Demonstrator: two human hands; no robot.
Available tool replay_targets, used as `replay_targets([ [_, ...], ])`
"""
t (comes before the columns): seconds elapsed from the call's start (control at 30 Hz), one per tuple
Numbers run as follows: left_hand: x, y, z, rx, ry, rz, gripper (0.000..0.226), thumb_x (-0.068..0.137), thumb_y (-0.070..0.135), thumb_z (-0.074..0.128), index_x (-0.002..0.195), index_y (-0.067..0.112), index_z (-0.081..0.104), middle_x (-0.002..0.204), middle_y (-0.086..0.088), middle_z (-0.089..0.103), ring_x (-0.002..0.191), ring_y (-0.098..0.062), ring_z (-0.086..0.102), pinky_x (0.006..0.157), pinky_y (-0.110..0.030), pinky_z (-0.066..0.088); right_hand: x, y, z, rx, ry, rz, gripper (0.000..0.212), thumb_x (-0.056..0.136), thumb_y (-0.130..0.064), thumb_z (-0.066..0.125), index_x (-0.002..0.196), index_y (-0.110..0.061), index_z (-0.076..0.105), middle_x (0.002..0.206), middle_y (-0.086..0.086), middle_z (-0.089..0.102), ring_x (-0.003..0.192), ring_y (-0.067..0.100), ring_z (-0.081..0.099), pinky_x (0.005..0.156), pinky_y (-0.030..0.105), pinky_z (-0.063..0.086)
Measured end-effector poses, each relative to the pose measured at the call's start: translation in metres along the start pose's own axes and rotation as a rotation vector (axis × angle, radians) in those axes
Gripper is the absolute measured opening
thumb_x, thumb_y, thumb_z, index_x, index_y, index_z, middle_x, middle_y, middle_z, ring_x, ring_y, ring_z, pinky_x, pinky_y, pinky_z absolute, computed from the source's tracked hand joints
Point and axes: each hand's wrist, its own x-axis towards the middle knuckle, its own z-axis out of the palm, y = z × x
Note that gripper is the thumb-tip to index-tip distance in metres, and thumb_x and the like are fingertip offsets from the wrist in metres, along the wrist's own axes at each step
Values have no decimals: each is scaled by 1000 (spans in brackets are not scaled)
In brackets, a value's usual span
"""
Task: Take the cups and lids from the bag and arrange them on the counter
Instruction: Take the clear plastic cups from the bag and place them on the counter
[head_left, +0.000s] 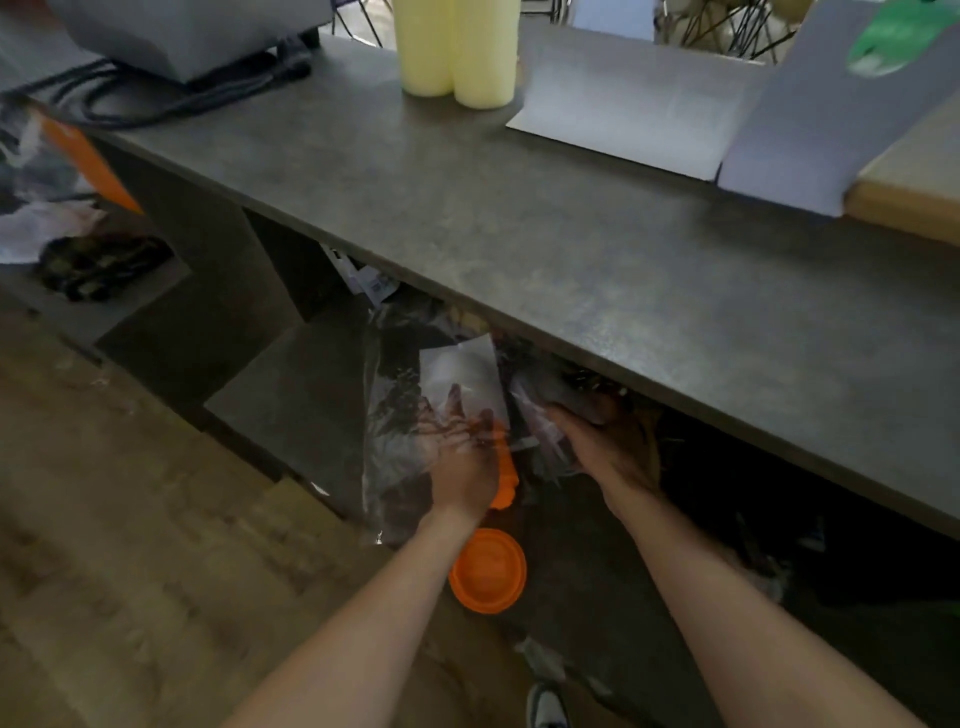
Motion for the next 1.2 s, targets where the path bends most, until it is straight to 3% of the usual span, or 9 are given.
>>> replay_targets([
  [0.13, -16, 1, -7, -74, -67, -211, 61, 93, 45, 25, 133, 15, 61, 154, -17, 41, 147, -42, 27, 124, -49, 6, 2, 48, -24, -16, 236, -243, 55, 77, -70, 61, 101, -21, 70, 94, -4, 68, 86, 14, 66, 98, 38, 47],
  [0.17, -26, 7, -15, -140, -85, -244, 63, 94, 49, 26, 140, 15, 54, 156, -16, 37, 149, -39, 24, 124, -46, 8, 20, 57, -17, -38, 607, -266, 60, 84, -77, 43, 85, -23, 70, 79, -9, 67, 72, 8, 67, 53, 31, 54],
  [0.2, -38, 15, -25, -198, -76, -262, 61, 97, 46, 32, 145, 12, 47, 159, -16, 31, 150, -37, 20, 124, -46, 10, 30, 69, -17, -253, 747, -205, 61, 86, -78, 34, 74, -28, 65, 70, -16, 62, 65, 2, 65, 30, 38, -29],
  [0.23, -48, 25, -33, -221, -64, -258, 60, 99, 39, 43, 151, 9, 37, 162, -16, 23, 151, -35, 15, 124, -45, 12, 6, 70, -19, -53, 621, -228, 55, 86, -76, 42, 78, -26, 63, 74, -13, 60, 68, 8, 66, 58, 30, 50],
  [0.27, -59, 36, -43, -238, -49, -233, 64, 97, 30, 54, 153, 8, 30, 164, -14, 18, 151, -34, 13, 123, -45, 14, -28, 56, -28, -59, 277, -77, 43, 82, -68, 58, 93, -27, 63, 85, -9, 60, 81, 14, 65, 90, 32, 44],
  [0.53, -98, 99, -82, -251, -148, 307, 92, 71, 17, 82, 149, 33, 34, 156, 8, 30, 147, -13, 27, 119, -34, 28, -101, 18, -56, -61, -154, 70, 62, 65, -61, 79, 110, -23, 59, 106, -5, 64, 103, 15, 61, 91, 36, 52],
  [0.8, -151, 158, -139, -750, -135, -38, 76, 78, 33, 82, 141, 41, 41, 133, 19, 59, 120, 1, 58, 93, -13, 48, -172, 16, -130, 236, -486, -87, 45, 89, -62, 54, 126, -38, 60, 121, -12, 68, 113, 8, 62, 96, 40, 48],
  [0.93, -176, 202, -167, -847, -199, -49, 73, 78, 37, 79, 141, 35, 42, 127, 11, 65, 113, -7, 66, 85, -34, 60, -215, 26, -164, 48, -403, -379, 75, 78, -37, 81, 142, -36, 43, 134, -18, 57, 120, -4, 55, 100, 25, 48],
  [1.2, -178, 321, -193, -776, -359, 217, 62, 79, 43, 79, 134, 43, 50, 127, 19, 65, 115, -4, 64, 93, -25, 54, -278, 45, -269, 102, -6, -539, 69, 79, -25, 81, 138, -34, 47, 129, -18, 60, 119, -4, 56, 101, 32, 51],
])
